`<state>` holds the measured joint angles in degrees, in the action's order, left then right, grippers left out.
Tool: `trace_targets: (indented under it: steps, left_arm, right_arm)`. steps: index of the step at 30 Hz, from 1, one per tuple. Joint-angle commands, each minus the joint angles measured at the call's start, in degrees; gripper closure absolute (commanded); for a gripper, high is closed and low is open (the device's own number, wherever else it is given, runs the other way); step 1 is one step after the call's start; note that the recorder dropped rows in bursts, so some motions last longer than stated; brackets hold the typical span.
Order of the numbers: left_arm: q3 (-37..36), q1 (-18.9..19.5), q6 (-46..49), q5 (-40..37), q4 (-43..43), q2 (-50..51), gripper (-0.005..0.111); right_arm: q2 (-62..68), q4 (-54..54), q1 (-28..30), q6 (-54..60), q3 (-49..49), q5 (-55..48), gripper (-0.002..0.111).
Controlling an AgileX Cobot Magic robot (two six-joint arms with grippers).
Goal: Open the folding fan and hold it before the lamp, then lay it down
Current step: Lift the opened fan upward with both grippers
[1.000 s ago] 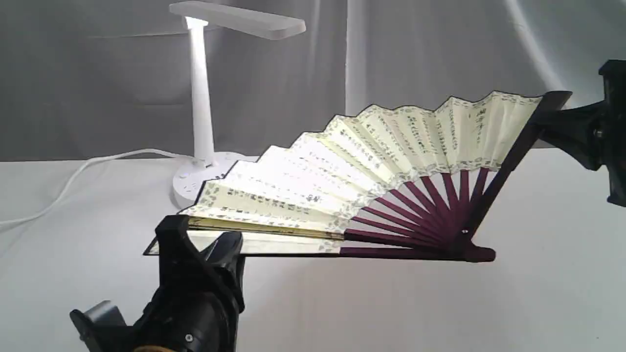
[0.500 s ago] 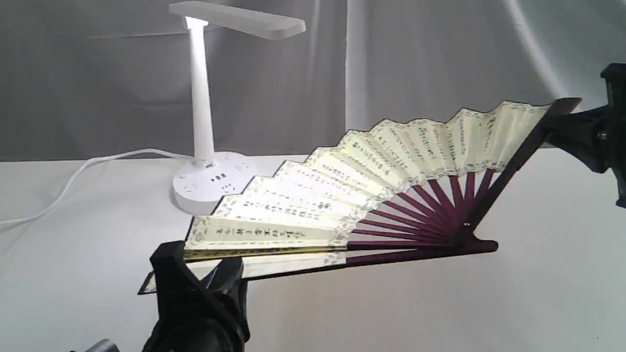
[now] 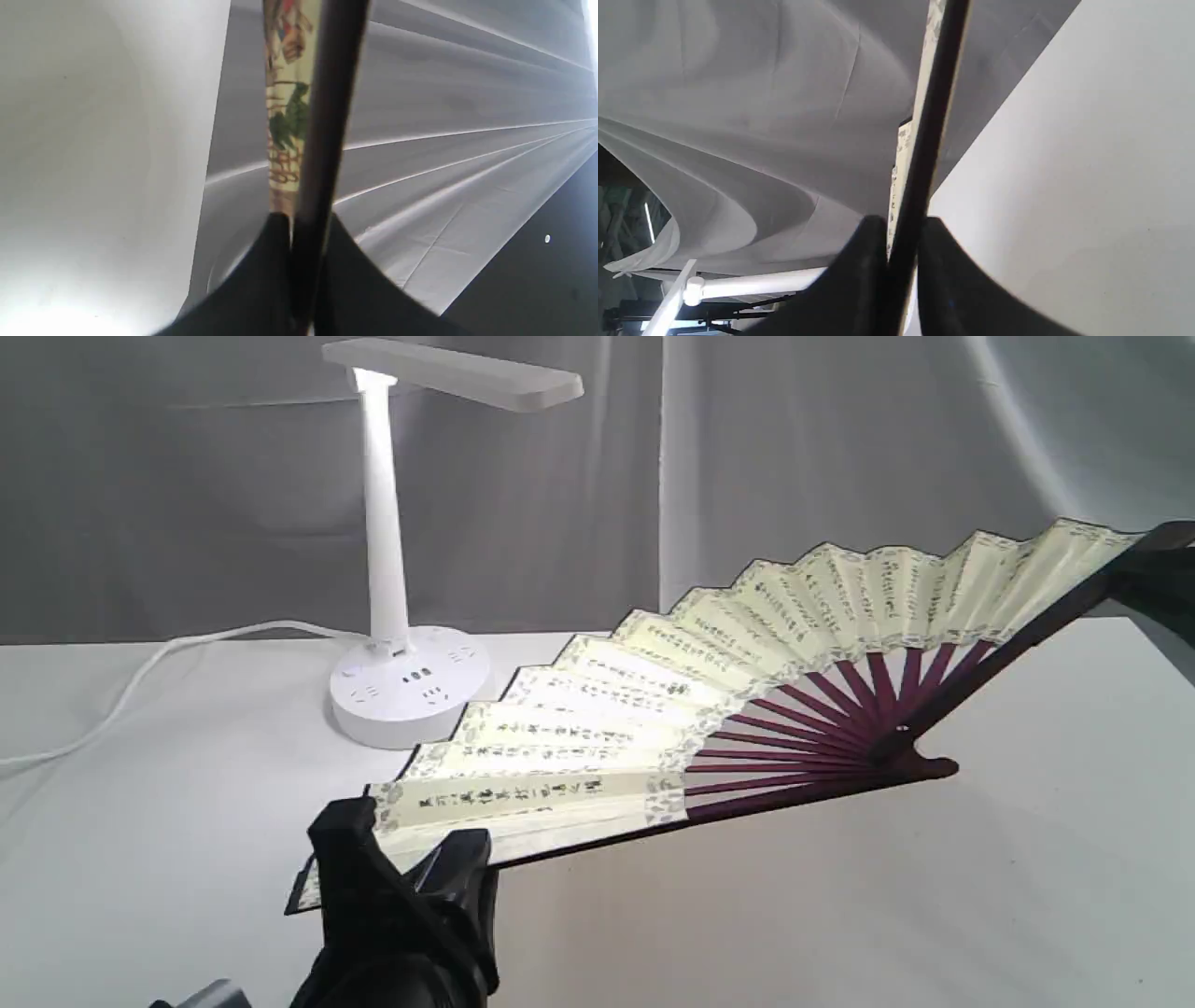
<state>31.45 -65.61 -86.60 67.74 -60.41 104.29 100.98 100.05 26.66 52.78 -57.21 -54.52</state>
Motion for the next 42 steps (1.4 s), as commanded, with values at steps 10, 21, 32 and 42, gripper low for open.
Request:
trace_targets:
  steps: [10,21,32,42]
  left_arm:
    - [0.2,0.42,0.53,2.22,-5.75,-4.34,0.107]
    - [0.2,1.11,1.85,2.22,-6.73,-6.49,0.107]
    - [0.2,10.04,1.59,2.22,6.0,-6.77,0.107]
    - [0.2,16.89,-3.24,2.22,12.91,-8.29,0.107]
  right_arm:
    - [-0.68,-0.1,0.78,1.16,0.09,0.37,0.108]
    - [-0.68,-0.1,0.53,-0.96,-1.6,-1.68,0.108]
    - [-0.68,-0.1,-6.5,-1.53,-5.3,-0.93,0.108]
    - [-0.68,-0.1,-10.17,-4.78,-14.32,0.77,0.108]
